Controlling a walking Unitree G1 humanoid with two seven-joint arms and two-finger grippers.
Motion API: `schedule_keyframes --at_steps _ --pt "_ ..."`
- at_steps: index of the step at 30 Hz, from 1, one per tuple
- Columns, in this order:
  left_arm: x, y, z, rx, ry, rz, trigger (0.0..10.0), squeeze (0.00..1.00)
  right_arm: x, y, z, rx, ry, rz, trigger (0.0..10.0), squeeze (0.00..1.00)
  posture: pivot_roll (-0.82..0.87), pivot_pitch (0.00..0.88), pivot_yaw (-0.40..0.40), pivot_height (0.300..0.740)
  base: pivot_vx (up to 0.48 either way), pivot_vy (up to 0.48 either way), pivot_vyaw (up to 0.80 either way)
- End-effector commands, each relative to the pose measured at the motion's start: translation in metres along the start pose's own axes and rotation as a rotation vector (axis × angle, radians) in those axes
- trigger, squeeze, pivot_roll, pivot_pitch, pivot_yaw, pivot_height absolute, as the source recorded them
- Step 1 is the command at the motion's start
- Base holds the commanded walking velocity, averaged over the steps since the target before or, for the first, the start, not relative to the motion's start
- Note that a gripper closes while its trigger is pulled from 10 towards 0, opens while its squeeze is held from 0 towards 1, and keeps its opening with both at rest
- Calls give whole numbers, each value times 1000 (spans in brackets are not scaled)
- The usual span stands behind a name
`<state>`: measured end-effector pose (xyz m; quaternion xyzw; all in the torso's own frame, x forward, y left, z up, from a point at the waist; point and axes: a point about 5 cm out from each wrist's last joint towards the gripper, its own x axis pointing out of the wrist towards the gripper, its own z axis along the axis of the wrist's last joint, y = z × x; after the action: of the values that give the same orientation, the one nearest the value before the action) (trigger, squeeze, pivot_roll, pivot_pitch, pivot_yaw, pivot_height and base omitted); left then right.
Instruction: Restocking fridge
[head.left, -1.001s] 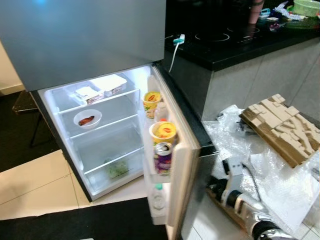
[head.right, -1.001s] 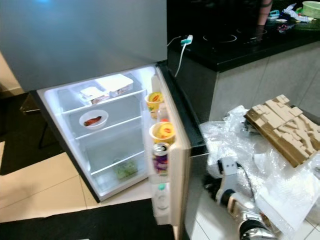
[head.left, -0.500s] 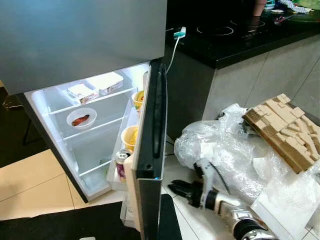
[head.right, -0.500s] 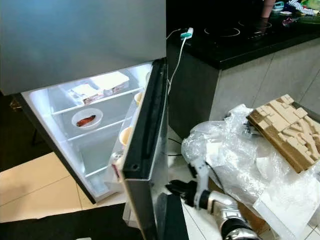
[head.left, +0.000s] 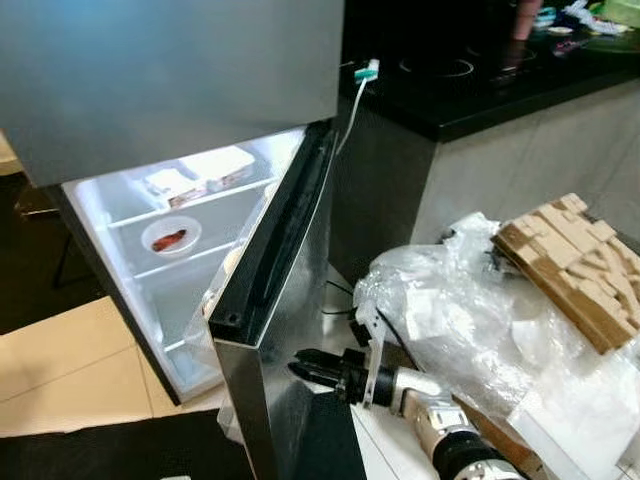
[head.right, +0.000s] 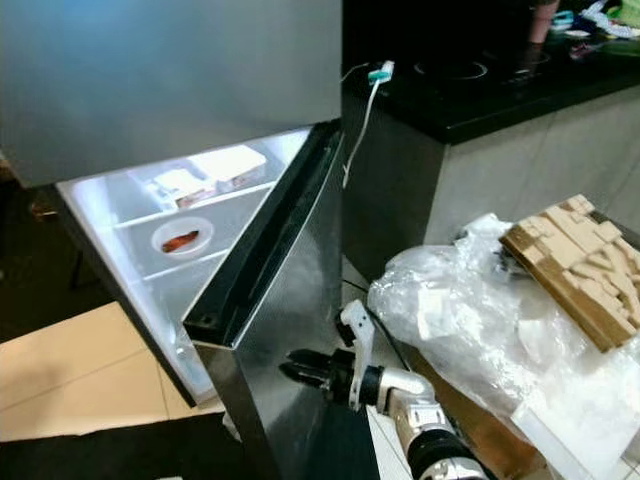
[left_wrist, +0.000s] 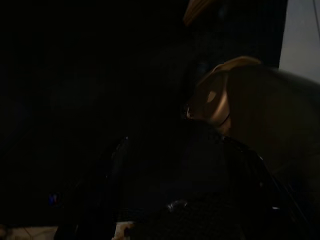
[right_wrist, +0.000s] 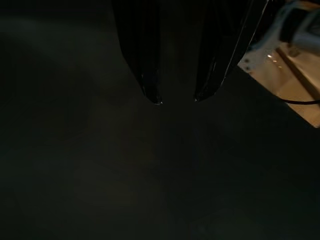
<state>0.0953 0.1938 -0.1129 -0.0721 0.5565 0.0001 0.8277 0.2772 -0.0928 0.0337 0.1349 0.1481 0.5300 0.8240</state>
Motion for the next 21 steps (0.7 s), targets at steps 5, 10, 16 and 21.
schedule_keyframes --at_steps 5,10,16,21 --pt "1 -6 -4 7 22 -16 10000 0 -5 0 -1 -18 17 -44 10000 0 -55 0 -8 740 0 0 791" --pt "1 -7 -4 4 21 -18 10000 0 -4 -2 1 -34 17 -73 10000 0 -55 0 -7 740 0 0 786" --pt "1 -7 -5 6 23 -17 10000 0 -3 -5 3 -46 9 -108 10000 0 -55 0 -4 740 0 0 784" --pt "1 -5 -4 8 21 -15 10000 0 -4 -6 5 -49 2 -132 10000 0 -55 0 -4 740 0 0 783"
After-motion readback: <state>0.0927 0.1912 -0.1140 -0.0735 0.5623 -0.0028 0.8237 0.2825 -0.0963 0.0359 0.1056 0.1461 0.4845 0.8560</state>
